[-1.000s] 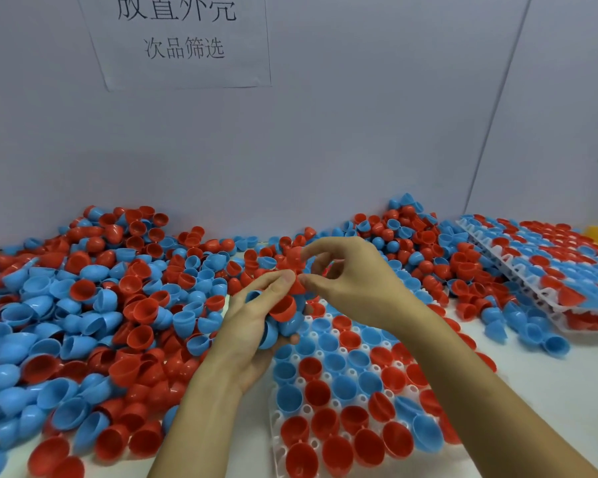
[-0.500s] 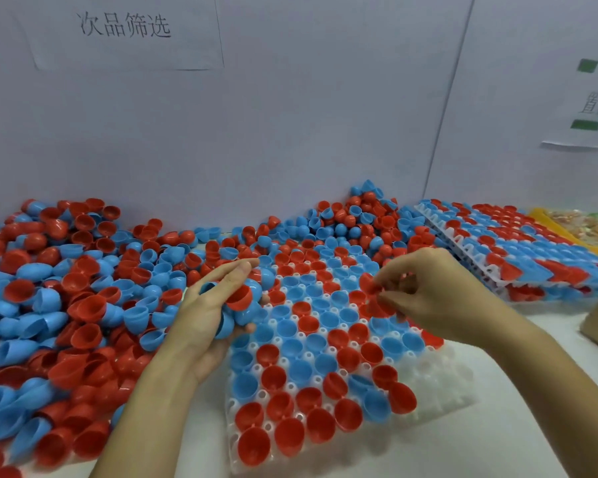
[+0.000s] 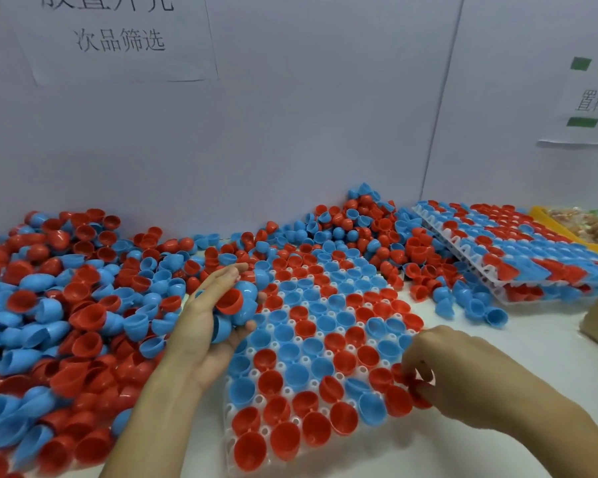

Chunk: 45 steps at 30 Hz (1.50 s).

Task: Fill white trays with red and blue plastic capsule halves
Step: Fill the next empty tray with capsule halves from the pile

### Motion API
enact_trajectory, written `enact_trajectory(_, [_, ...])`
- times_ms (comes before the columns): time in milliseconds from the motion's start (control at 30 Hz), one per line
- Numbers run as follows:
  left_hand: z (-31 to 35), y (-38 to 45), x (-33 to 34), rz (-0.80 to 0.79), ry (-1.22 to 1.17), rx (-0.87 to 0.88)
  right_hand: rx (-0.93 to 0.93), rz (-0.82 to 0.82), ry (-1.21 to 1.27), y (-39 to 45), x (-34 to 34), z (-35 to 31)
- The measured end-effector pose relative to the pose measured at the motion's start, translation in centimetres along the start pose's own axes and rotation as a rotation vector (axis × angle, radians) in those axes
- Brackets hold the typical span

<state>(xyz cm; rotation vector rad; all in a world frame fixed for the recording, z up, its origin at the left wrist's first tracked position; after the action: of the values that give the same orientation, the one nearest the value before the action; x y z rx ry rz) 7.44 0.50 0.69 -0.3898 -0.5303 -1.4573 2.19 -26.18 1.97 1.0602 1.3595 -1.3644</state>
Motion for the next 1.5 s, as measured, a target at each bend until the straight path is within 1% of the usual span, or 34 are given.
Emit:
enact_trajectory(67, [-0.1,0.0,0.0,0.019,-0.034,-0.012,0.0,-0.028,0.029,-0.1,-0.3,0.1])
enact_trajectory(167, [-0.1,0.0,-0.3,0.052,-0.099,-0.026,0.002,-0.024,0.07,0.0,-0.9,0.5])
enact_trajectory(233, [-0.1,0.1,-0.5,0.069,-0.131,-0.032,-0.028,0.02,0.095,0.4,-1.8,0.2])
enact_trajectory(300, [-0.3,0.2,-0.7,0.09,-0.15,-0.035,-0.104,0.098,0.153,1.0,-3.1,-1.3])
enact_trajectory(367, [-0.4,0.2,-0.8,0.109,-0.155,-0.038,-0.211,0.173,0.281,1.6,-4.5,-4.0])
enact_trajectory(433, [-0.6,0.2,-0.7,0.1,-0.156,-0.045,-0.301,0.247,0.473,2.1,-5.9,-7.1])
enact_trajectory(533, [-0.7,0.1,-0.2,0.047,-0.151,-0.057,-0.351,0.328,0.68,3.1,-7.0,-11.3])
enact_trajectory(633, [-0.6,0.1,0.0,0.001,-0.151,-0.052,-0.374,0.276,0.698,4.6,-6.6,-14.8])
enact_trajectory(700, [-0.5,0.2,-0.2,0.006,-0.136,-0.038,-0.384,0.23,0.745,5.5,-6.4,-15.8])
enact_trajectory(800, [-0.2,0.6,-0.7,0.052,-0.178,-0.008,-0.393,0.145,0.882,6.2,-6.4,-15.8])
enact_trajectory(867, [-0.1,0.7,-1.3,0.117,-0.199,0.014,-0.388,0.104,0.99,6.2,-6.7,-15.3])
enact_trajectory(933, [0.1,0.8,-1.9,0.169,-0.188,0.027,-0.373,0.121,1.086,6.2,-7.1,-14.6])
enact_trajectory(1000, [0.0,0.9,-2.1,0.177,-0.142,0.02,-0.355,0.176,1.14,6.1,-7.2,-14.1])
enact_trajectory(1067, [-0.4,1.0,-2.0,0.142,-0.047,-0.014,-0.345,0.229,1.162,5.9,-7.1,-13.9])
enact_trajectory(1133, [-1.0,0.8,-1.4,0.065,0.033,-0.065,-0.356,0.299,1.154,5.7,-7.0,-14.1])
enact_trajectory(1233, [-1.5,0.6,-0.9,0.001,0.087,-0.093,-0.361,0.395,1.12,5.5,-7.1,-14.0])
enact_trajectory(1333, [-1.1,0.8,-1.2,0.025,0.129,-0.041,-0.399,0.429,1.025,5.1,-7.4,-13.9])
enact_trajectory(1400, [-1.0,0.9,-1.1,0.009,0.169,-0.024,-0.419,0.442,0.913,5.1,-7.4,-14.0])
enact_trajectory(1467, [-1.0,0.8,-1.1,0.018,0.185,-0.024,-0.369,0.499,0.875,5.4,-7.6,-13.1])
enact_trajectory(1500, [-0.9,0.9,-1.5,0.06,0.177,-0.021,-0.302,0.552,0.957,5.6,-7.9,-11.8])
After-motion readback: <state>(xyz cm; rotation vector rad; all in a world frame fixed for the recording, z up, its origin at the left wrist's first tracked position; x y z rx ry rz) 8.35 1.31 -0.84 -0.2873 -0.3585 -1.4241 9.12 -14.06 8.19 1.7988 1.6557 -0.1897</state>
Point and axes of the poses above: each hand's wrist, its own y-axis towards the middle knuckle, its own x-axis out of the palm, z = x × y, the point moved 8 cm from there along y, towards the middle knuckle, and after that the axes turned 10 degrees about x, right-handed, at the moved point
